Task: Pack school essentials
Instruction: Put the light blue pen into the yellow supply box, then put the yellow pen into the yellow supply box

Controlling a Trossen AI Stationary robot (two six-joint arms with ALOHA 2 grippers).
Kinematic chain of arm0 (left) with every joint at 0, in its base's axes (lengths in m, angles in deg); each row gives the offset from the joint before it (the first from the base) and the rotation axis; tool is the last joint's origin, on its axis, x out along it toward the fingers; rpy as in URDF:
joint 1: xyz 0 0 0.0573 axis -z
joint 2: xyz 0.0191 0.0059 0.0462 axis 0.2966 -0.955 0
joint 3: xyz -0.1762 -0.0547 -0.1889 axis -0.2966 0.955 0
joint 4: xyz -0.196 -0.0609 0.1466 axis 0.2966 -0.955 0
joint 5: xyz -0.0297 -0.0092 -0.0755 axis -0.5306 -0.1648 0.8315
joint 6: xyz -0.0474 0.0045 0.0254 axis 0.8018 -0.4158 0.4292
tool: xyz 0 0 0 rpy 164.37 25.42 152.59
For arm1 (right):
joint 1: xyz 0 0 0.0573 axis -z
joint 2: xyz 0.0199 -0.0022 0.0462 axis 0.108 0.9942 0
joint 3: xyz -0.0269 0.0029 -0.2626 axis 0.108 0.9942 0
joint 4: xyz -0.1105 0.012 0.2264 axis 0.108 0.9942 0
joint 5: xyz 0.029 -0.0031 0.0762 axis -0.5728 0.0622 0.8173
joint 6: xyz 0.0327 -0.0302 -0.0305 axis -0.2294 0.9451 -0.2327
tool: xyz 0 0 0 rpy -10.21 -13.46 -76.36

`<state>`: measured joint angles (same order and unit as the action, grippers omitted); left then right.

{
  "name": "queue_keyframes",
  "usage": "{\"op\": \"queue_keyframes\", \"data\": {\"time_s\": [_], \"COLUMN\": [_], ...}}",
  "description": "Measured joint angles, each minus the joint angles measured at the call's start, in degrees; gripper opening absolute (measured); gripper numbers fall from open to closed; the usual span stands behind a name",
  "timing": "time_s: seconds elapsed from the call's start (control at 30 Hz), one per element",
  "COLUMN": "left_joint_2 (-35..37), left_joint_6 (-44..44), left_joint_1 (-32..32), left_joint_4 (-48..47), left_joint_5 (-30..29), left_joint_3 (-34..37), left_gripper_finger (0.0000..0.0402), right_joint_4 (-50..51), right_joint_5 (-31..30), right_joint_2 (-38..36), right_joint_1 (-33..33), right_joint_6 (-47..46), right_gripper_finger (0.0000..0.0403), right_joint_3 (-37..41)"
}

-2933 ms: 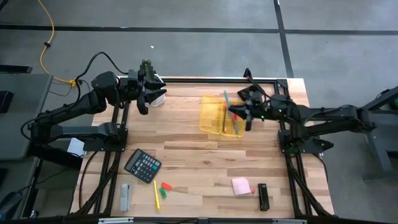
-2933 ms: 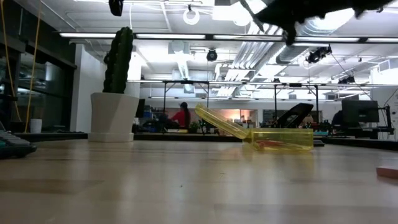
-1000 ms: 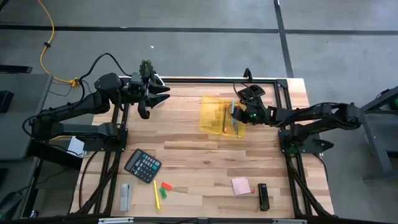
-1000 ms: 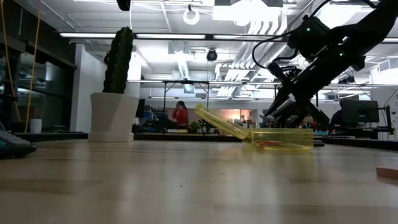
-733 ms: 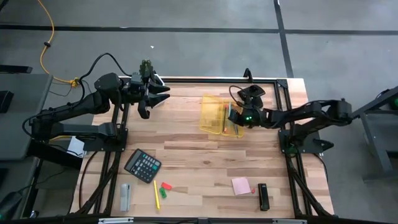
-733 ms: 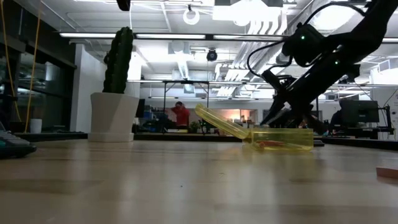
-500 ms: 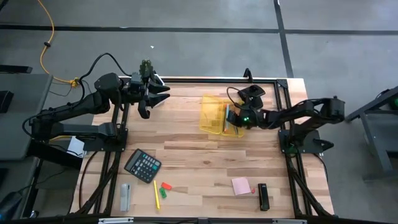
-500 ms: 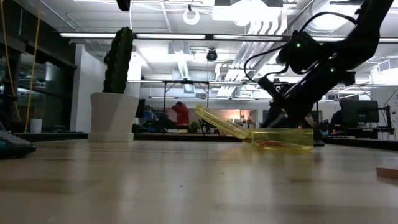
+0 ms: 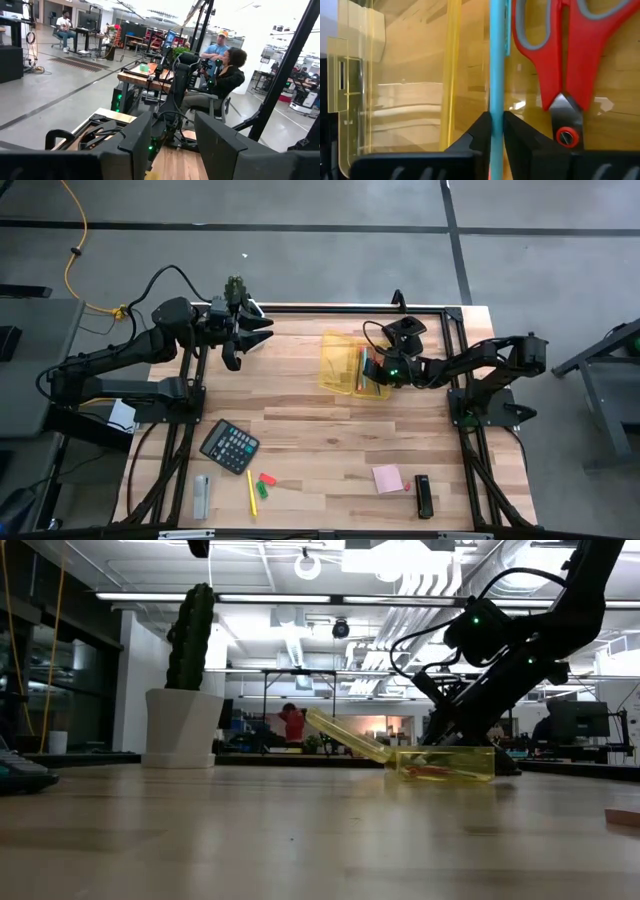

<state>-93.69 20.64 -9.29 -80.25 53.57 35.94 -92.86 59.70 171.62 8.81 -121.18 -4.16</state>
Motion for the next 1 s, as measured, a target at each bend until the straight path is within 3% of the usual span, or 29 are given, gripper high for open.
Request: {"op": "queue_keyframes", "data": {"time_s": [0.3,0.5,0.73,1.0], "left_joint_2": [0.00,0.00,0.00,0.02], "left_joint_6": [0.00,0.00,0.00,0.00], "left_joint_1": [0.00,0.00,0.01,0.00], "left_joint_4": [0.00,0.00,0.00,0.00], "left_joint_5": [0.01,0.02,0.24,0.22], "left_joint_3": [0.00,0.00,0.02,0.02], "left_gripper_finger": [0.0140,0.0140,0.0140,0.0140], "right_joint_4": [-2.89,-0.50,6.03,-2.32], "right_joint_5": [-0.16,3.93,8.72,16.63], "right_joint_2": [-0.13,-4.11,-16.74,-33.41], "right_joint_1": [0.02,2.42,7.27,8.78], "right_joint_6": [0.94,7.04,17.43,35.60], "right_gripper_finger": [0.0133,0.0175,0.0178,0.0178], "right_joint_3": [-0.09,-0.04,0.04,-1.75]}}
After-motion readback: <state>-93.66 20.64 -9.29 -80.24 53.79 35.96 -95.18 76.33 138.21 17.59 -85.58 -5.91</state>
